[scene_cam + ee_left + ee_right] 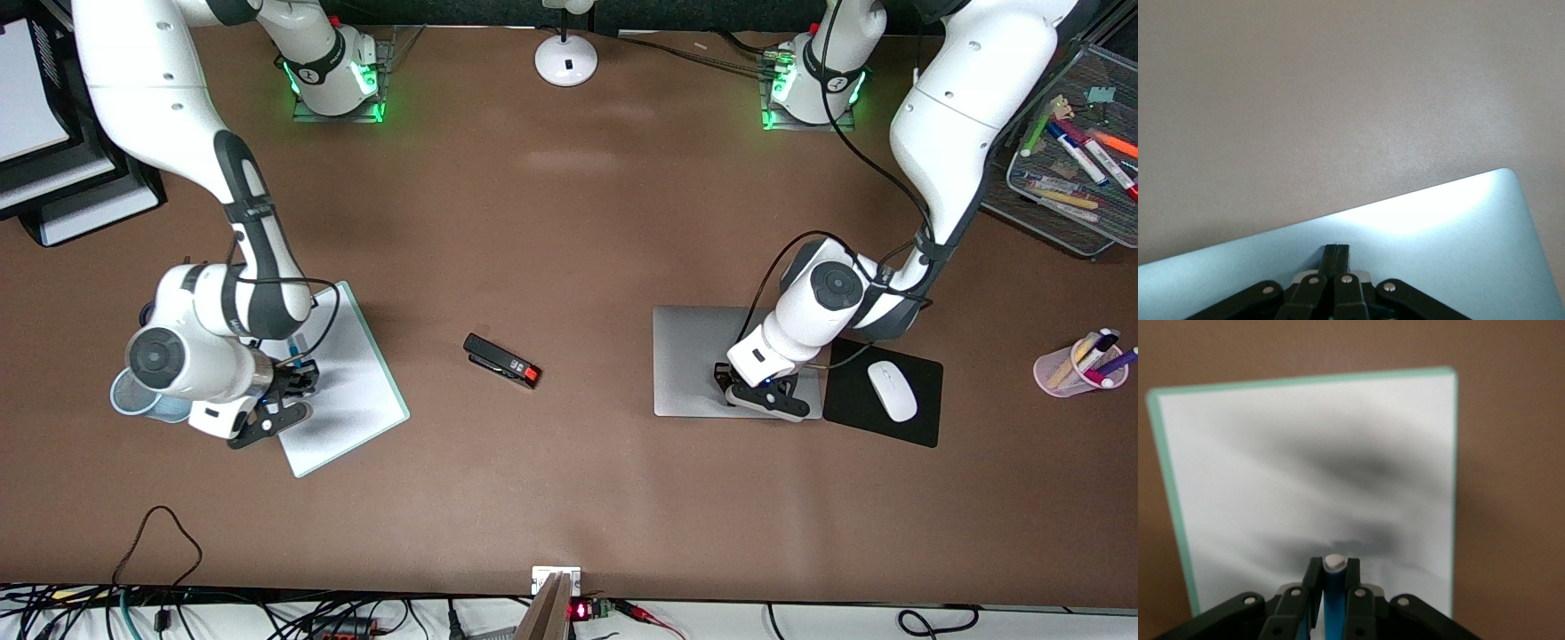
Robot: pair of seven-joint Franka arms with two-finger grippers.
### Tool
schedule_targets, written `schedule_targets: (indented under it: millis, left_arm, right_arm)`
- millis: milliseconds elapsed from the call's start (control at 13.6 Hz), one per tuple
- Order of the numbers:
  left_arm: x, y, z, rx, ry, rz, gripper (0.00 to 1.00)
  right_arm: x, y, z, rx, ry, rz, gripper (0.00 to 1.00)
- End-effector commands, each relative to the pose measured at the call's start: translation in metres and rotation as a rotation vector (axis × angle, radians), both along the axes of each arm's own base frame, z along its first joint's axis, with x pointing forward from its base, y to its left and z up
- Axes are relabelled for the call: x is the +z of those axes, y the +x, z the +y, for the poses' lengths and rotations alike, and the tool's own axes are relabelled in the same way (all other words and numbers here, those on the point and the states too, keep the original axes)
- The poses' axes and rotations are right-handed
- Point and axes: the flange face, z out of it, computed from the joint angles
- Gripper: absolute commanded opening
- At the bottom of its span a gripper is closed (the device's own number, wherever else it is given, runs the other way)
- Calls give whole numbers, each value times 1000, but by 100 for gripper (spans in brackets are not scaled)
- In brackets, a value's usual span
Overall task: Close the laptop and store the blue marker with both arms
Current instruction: 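Carry the marker toward the grey cup while the left gripper shuts the lid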
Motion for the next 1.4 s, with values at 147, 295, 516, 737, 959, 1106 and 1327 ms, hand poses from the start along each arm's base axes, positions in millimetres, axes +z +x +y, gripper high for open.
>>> schedule_targets:
  millis: [147,295,516,737,959,1106,1327]
  left_arm:
    - [0,8,-1,-21,18,-24,0]
    - [4,10,3,-13,19,-29,0]
    - [44,12,9,-9,86,-7,0]
    - [98,2,2,-14,189,71,0]
    - [137,-14,8,-9,284,164,0]
    - [165,-21,21,-12,316,227,0]
    - [226,-18,65,-21,235,375,0]
  right_arm:
    - [103,0,-13,173,47,-111,0]
    - [139,-1,-32,298,83,-172,0]
    - [157,-5,-85,468,178,-230,0]
    - [159,-14,-137,591,271,-268,0]
    - [158,-21,-169,711,339,-330,0]
    - [160,-24,-183,756,386,-365,0]
    - [152,-30,-212,792,460,-388,0]
